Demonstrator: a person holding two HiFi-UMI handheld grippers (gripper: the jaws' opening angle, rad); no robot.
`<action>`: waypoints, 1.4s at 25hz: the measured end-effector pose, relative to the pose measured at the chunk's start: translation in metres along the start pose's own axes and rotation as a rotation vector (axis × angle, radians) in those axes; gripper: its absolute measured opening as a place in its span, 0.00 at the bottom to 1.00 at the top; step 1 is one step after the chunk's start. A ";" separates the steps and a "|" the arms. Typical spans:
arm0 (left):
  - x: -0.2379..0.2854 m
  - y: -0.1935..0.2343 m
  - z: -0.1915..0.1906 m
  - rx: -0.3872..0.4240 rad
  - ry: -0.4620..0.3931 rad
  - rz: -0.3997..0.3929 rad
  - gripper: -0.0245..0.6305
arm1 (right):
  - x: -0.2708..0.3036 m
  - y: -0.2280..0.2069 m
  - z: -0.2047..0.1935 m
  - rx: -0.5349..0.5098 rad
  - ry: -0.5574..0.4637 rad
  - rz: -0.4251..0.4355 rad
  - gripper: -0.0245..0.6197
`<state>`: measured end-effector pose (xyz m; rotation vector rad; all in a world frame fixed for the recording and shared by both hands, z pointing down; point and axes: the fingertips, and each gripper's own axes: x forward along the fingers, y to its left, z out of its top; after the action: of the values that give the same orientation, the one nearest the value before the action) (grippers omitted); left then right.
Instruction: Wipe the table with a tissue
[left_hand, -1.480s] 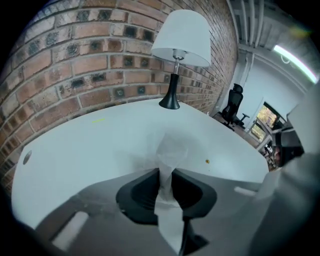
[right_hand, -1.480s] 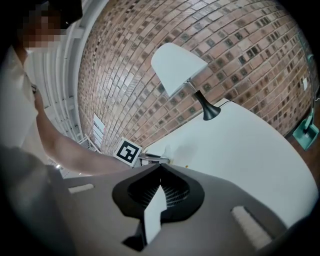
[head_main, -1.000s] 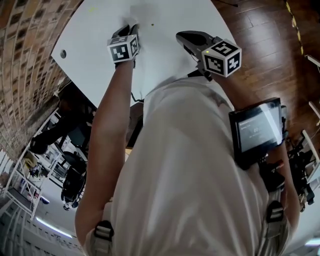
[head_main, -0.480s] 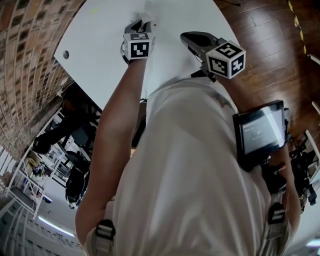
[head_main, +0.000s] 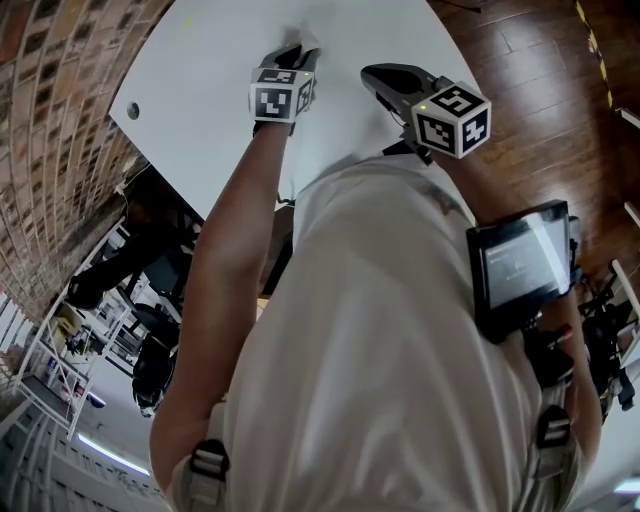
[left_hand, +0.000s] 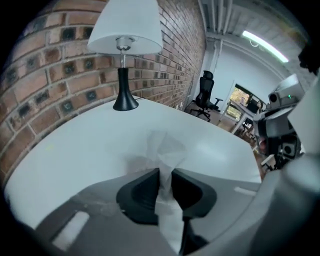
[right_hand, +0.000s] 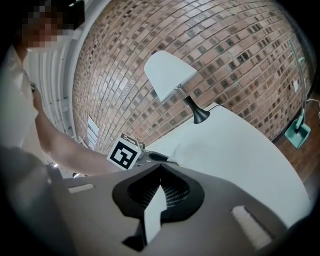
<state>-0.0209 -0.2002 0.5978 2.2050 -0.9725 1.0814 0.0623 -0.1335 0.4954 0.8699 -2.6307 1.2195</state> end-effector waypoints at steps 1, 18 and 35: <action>-0.001 -0.001 -0.001 -0.025 0.001 -0.013 0.14 | 0.000 0.001 0.000 -0.001 0.001 0.002 0.05; -0.017 -0.040 -0.032 -0.366 0.146 -0.137 0.14 | -0.001 0.005 0.009 -0.016 -0.016 0.004 0.05; -0.063 -0.132 -0.015 -0.654 -0.154 -0.694 0.14 | -0.040 -0.010 0.058 -0.044 -0.146 -0.031 0.05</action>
<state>0.0474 -0.0832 0.5396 1.8396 -0.4419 0.2260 0.1088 -0.1627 0.4496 1.0247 -2.7330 1.1270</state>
